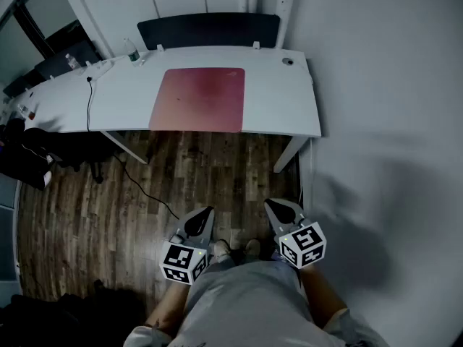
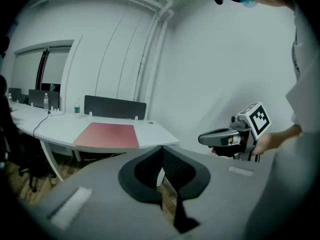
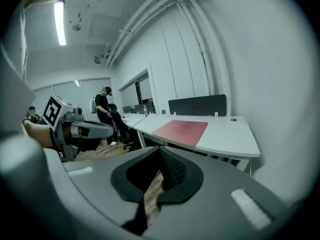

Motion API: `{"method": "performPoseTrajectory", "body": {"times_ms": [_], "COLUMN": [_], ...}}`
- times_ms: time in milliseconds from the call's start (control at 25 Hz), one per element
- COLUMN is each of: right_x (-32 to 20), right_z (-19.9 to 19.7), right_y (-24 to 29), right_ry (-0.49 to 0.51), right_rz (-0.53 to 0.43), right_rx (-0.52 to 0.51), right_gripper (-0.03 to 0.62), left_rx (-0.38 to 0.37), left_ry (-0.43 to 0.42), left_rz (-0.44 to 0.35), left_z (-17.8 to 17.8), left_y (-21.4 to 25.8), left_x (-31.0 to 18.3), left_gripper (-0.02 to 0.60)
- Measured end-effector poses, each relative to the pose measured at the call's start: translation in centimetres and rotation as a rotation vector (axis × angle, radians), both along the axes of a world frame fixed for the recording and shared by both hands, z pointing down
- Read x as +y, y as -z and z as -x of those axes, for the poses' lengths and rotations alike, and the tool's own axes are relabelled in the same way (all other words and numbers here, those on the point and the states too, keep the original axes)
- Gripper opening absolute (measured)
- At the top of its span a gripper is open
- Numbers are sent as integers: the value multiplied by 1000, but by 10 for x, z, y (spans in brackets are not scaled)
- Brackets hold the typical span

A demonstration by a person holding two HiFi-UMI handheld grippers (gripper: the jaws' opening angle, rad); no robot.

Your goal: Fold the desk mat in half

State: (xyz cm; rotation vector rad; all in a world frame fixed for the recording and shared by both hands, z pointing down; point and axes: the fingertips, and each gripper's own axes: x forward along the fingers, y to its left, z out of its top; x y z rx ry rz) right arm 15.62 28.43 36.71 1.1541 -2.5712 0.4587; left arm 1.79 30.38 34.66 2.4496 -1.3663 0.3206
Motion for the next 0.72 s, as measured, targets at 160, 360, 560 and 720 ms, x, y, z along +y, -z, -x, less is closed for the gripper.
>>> {"method": "performPoseTrajectory", "body": {"times_ms": [160, 360, 560, 720], "right_x": [0, 0, -2, -8], "right_z": [0, 2, 11, 21], "right_y": [-1, -3, 3, 5], "right_ry": [-1, -10, -27, -52], "right_rz": [-3, -1, -27, -25], "right_rx": [4, 9, -24, -25], "right_gripper": [5, 5, 6, 6], "left_rx": [0, 0, 7, 21], "left_ry": [-11, -23, -29, -36], "left_rz": [-2, -1, 0, -6], "left_z": [-1, 1, 11, 23], "left_y": [0, 0, -4, -3], "left_x": [0, -1, -1, -4], "left_gripper": [18, 18, 18, 18]}}
